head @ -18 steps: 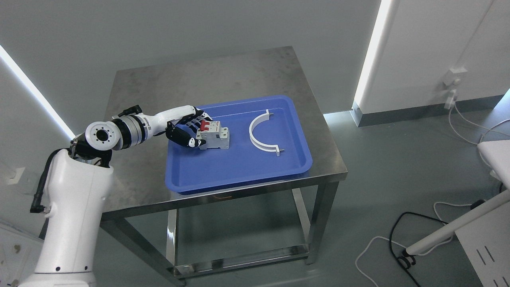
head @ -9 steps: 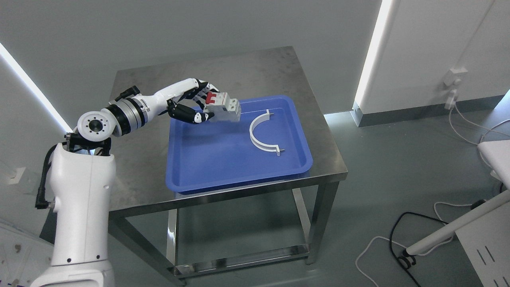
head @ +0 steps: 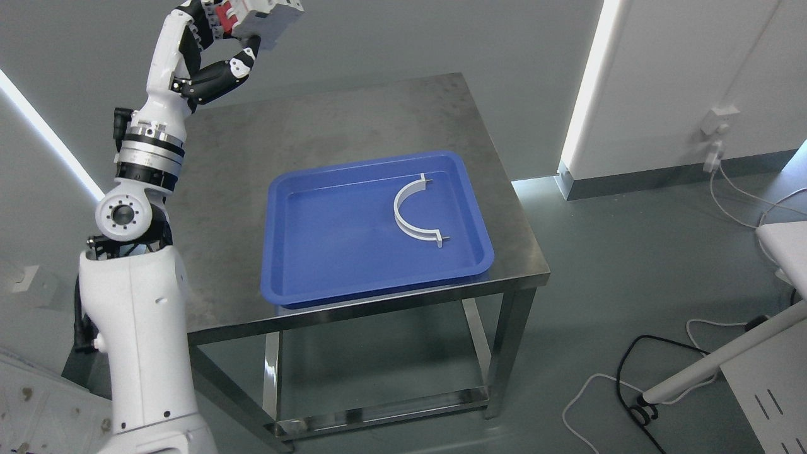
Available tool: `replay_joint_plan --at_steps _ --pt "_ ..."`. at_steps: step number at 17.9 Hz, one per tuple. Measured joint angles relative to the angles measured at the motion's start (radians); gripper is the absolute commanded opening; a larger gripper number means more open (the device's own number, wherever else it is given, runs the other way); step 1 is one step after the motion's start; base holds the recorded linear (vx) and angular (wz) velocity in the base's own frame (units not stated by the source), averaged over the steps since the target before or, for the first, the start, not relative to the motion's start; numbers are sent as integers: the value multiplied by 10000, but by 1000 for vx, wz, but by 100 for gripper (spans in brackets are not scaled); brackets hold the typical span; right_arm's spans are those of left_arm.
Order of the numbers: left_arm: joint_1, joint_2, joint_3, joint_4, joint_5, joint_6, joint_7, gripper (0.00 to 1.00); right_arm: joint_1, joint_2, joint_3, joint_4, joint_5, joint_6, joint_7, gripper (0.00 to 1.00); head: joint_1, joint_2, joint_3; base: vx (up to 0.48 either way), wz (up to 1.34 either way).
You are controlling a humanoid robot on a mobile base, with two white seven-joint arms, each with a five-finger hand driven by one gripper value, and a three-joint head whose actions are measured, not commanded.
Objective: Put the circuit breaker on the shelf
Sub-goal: 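Lift the circuit breaker up out of the tray with the left hand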
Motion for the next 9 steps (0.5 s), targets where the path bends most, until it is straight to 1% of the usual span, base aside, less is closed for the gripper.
replay_joint_plan --at_steps 3,9 --pt "1019 -202 98 -532 687 -415 455 12 2 0 0 0 1 0 0 100 0 0 0 -3 -17" --pt "2935 -445 157 -1774 1251 -743 577 12 -1 0 0 0 1 0 0 100 0 0 0 -11 2"
